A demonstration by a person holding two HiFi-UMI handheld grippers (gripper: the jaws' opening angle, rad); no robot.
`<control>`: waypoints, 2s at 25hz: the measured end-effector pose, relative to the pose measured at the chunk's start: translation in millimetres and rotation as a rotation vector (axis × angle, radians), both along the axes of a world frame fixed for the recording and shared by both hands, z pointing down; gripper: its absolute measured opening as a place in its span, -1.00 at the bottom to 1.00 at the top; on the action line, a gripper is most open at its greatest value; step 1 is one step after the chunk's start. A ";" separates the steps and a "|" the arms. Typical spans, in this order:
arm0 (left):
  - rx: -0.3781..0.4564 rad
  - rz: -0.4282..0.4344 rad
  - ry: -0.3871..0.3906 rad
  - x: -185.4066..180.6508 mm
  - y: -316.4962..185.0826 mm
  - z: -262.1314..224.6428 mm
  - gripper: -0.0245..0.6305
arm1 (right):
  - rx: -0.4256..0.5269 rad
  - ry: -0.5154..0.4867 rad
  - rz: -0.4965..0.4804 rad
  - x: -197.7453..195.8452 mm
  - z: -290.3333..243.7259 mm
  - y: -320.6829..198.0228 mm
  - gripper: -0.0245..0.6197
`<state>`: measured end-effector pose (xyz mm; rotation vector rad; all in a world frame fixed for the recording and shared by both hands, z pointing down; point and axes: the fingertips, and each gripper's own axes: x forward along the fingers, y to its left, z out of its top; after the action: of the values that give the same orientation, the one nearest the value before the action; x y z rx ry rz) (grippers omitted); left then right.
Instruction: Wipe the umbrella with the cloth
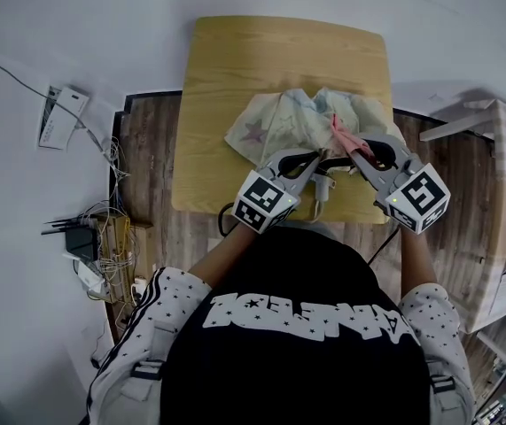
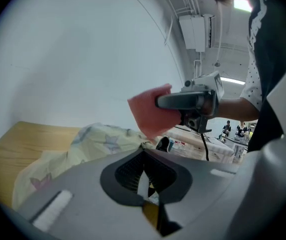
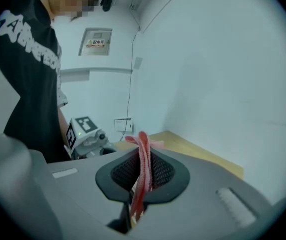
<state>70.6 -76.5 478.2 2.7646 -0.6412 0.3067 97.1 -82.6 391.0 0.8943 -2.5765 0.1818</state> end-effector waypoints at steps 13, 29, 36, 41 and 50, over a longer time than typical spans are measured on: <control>-0.004 0.056 0.006 5.4 12.8 -0.5 -0.92 | 0.217 0.296 -0.147 -84.1 -19.6 -68.2 -0.86; -0.024 -0.103 0.027 -43.1 -11.3 3.4 -0.92 | 0.079 0.621 -0.250 -87.6 83.9 -84.5 -0.86; -0.022 -0.161 0.008 -64.6 -19.8 8.3 -0.92 | 0.033 0.624 -0.267 -83.2 95.3 -63.2 -0.86; -0.043 -0.207 0.018 -76.2 -26.1 12.9 -0.92 | 0.014 0.629 -0.285 -79.5 100.0 -44.6 -0.86; -0.056 -0.231 0.029 -79.5 -30.8 13.9 -0.92 | -0.018 0.613 -0.313 -76.0 100.3 -12.6 -0.86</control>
<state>-9.0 -107.2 492.1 2.6036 -0.9198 0.2294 21.0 -95.2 491.3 0.4328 -2.0887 -0.1410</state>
